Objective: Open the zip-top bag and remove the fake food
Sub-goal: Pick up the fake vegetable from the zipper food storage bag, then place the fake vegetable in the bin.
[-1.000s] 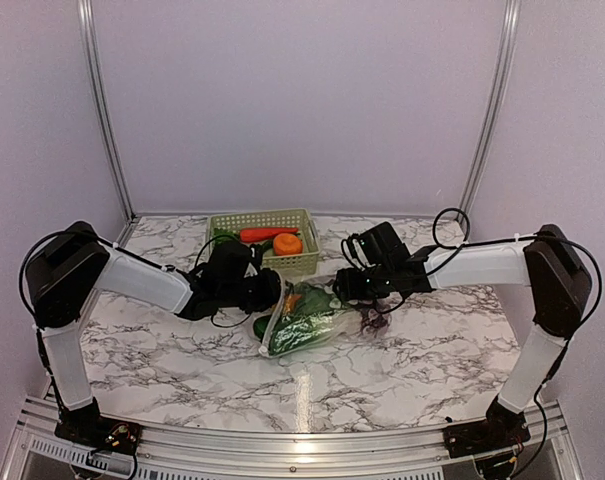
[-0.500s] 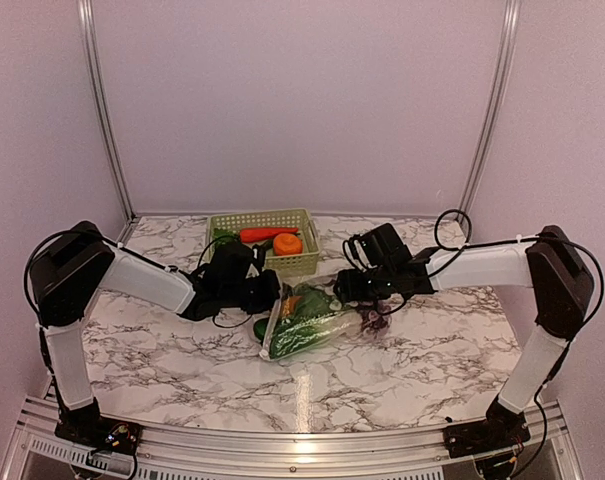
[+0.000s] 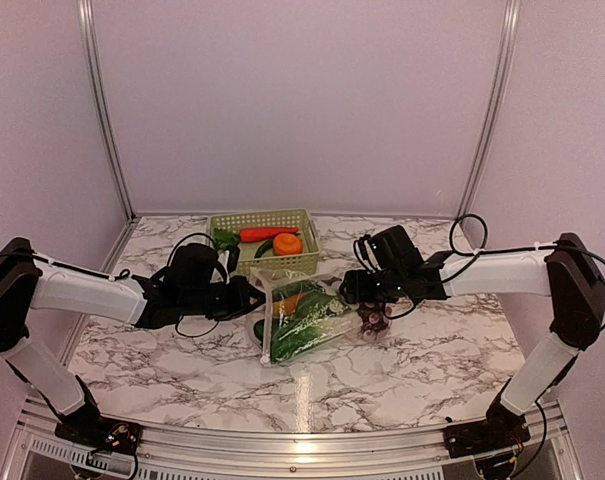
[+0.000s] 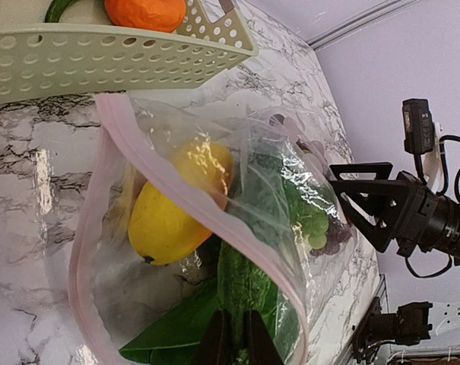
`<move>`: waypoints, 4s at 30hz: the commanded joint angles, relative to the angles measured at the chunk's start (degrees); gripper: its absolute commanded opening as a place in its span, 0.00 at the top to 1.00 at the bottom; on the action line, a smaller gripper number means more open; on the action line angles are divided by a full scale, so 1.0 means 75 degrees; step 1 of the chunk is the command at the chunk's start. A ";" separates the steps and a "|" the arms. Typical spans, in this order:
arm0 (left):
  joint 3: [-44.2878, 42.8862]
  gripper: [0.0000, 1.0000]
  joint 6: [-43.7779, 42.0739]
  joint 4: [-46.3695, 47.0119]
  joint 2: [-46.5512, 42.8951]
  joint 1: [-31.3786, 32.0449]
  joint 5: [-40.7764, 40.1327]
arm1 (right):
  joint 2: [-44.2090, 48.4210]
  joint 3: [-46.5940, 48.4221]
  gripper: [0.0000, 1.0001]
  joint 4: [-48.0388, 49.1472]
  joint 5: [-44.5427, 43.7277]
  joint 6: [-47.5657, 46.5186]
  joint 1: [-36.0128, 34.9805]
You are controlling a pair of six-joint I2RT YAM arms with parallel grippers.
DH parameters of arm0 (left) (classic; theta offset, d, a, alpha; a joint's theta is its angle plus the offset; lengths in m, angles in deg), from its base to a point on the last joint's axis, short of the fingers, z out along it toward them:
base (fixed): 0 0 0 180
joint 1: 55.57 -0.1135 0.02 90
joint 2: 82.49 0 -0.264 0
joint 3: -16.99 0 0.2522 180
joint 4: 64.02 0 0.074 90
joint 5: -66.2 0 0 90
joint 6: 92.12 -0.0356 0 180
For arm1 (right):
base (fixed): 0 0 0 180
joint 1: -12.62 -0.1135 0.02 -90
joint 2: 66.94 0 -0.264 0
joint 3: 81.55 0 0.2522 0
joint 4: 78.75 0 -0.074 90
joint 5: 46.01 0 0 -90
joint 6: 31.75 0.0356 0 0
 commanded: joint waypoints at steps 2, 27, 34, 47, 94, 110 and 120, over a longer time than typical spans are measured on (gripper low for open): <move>0.0633 1.00 -0.0314 -0.0854 -0.1090 0.0020 -0.0129 | 0.0263 -0.0088 0.29 0.0031 -0.0059 0.0177 -0.0062; 0.1519 1.00 -0.0172 -0.4275 -0.5256 0.0030 -0.1700 | 0.0565 -0.0495 0.29 0.0465 0.0001 0.0452 -0.0062; 0.1418 1.00 0.0051 -0.5767 -0.6384 0.0028 -0.2149 | 0.0621 -0.0527 0.29 0.0496 0.0013 0.0415 -0.0062; 0.0732 1.00 0.0442 -0.7369 -0.7409 0.0027 -0.3256 | 0.0735 -0.0677 0.29 0.0737 0.0103 0.0497 -0.0062; -0.3656 1.00 -0.1205 -0.1495 0.2255 -0.3485 0.1111 | 0.1820 -0.0700 0.29 -0.0044 0.0052 0.0325 -0.0062; -0.3454 0.60 -0.1751 -0.2245 0.1755 -0.3520 0.0812 | 0.1800 -0.0665 0.28 -0.0088 0.0029 0.0217 -0.0062; -0.2163 0.55 -0.1876 -0.2385 0.0247 -0.3399 0.0741 | 0.1711 -0.0700 0.26 0.0005 0.0126 0.0217 -0.0062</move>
